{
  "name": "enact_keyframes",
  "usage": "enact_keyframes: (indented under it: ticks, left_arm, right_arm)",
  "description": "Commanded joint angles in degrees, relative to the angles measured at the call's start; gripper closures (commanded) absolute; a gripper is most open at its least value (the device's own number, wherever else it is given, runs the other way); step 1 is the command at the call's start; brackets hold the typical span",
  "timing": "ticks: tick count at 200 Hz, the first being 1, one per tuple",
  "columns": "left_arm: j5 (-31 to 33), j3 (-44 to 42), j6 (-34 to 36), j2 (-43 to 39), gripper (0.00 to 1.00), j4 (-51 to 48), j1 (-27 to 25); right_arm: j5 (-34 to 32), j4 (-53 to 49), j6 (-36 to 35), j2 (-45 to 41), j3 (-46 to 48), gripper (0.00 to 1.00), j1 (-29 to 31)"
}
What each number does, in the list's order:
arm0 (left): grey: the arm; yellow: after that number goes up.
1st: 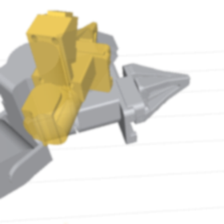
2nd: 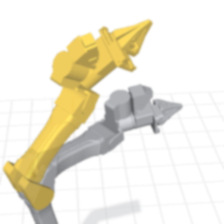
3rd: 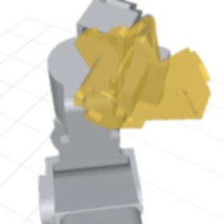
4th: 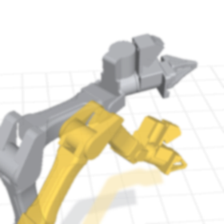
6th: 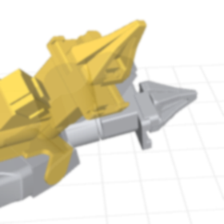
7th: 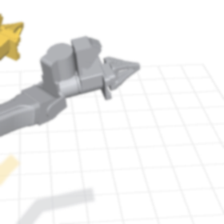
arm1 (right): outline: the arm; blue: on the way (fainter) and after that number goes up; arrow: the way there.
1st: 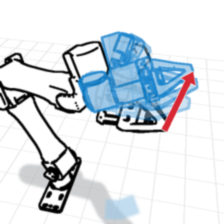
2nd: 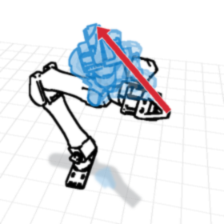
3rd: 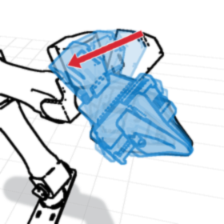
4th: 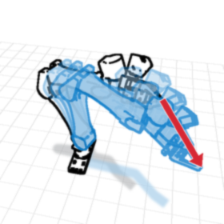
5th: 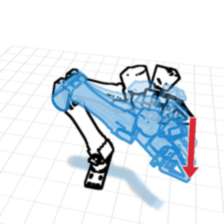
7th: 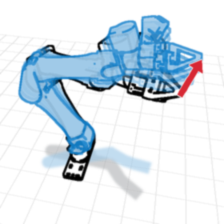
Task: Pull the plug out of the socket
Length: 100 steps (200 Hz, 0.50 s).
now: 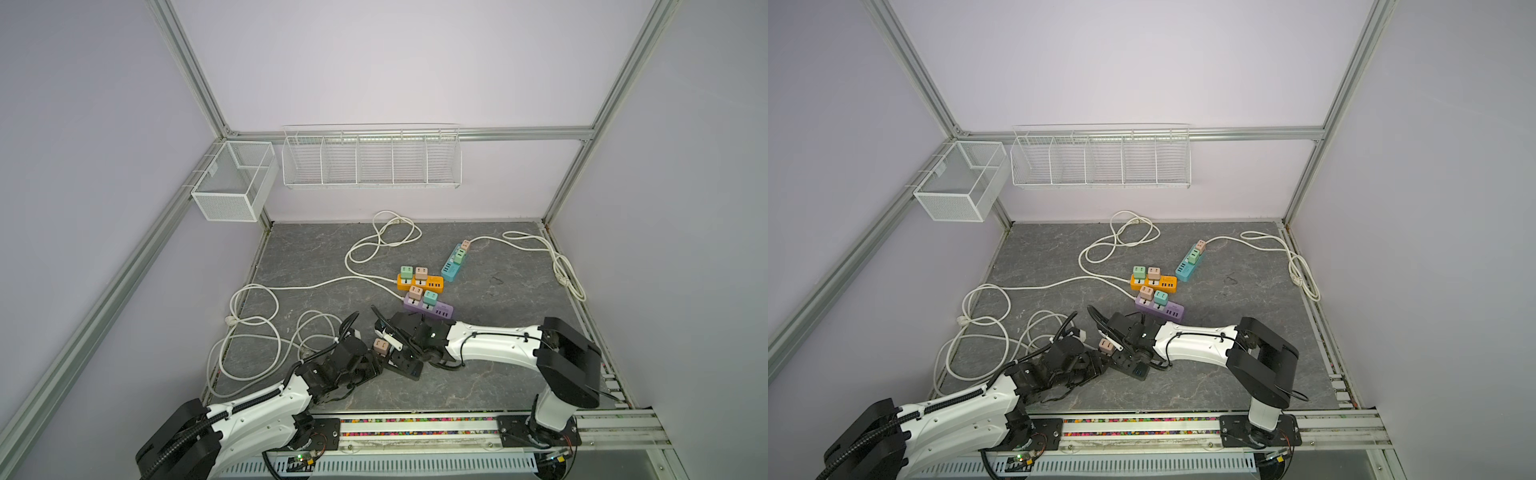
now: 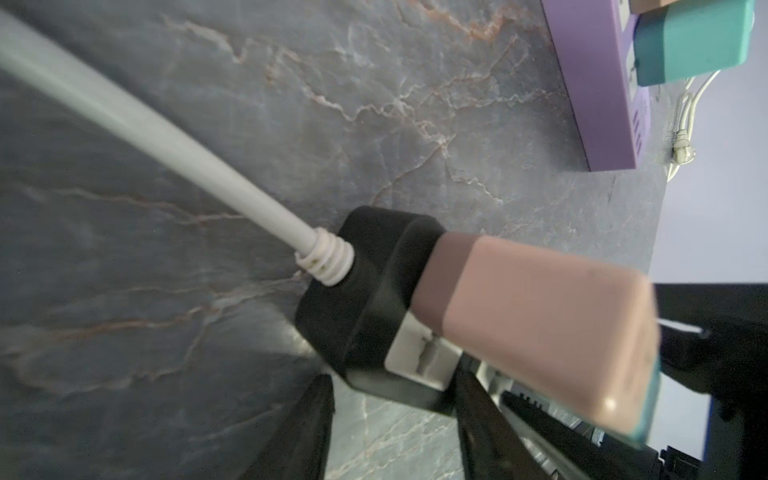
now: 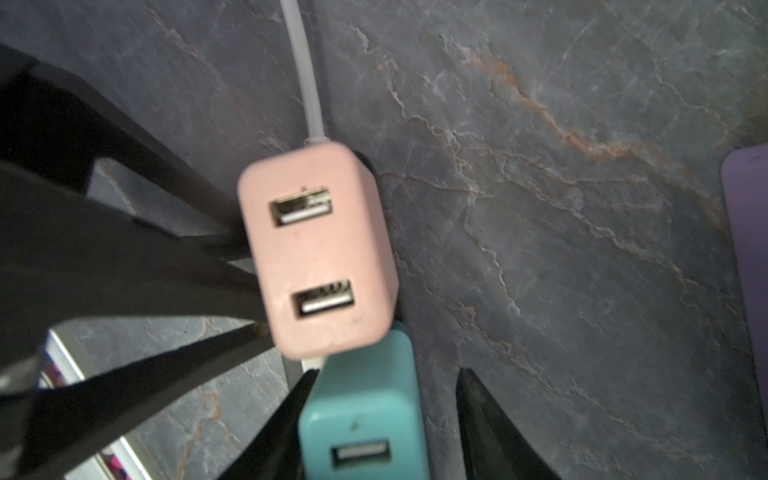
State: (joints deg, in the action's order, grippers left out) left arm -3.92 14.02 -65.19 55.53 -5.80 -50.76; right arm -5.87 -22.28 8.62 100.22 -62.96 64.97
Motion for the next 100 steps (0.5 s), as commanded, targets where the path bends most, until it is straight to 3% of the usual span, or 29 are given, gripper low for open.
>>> enact_keyframes:
  ticks: [1, 100]
  left_arm:
    - [-0.21, 0.84, 0.77, 1.31, 0.51, 0.70, -0.29]
    - [1.69, -0.73, -0.16, 1.84, 0.51, -0.77, -0.21]
  right_arm:
    - [1.30, 0.96, -1.15, 0.85, -0.81, 0.47, 0.25]
    - [1.55, 2.70, -2.24, 0.86, 0.44, 0.61, 0.27]
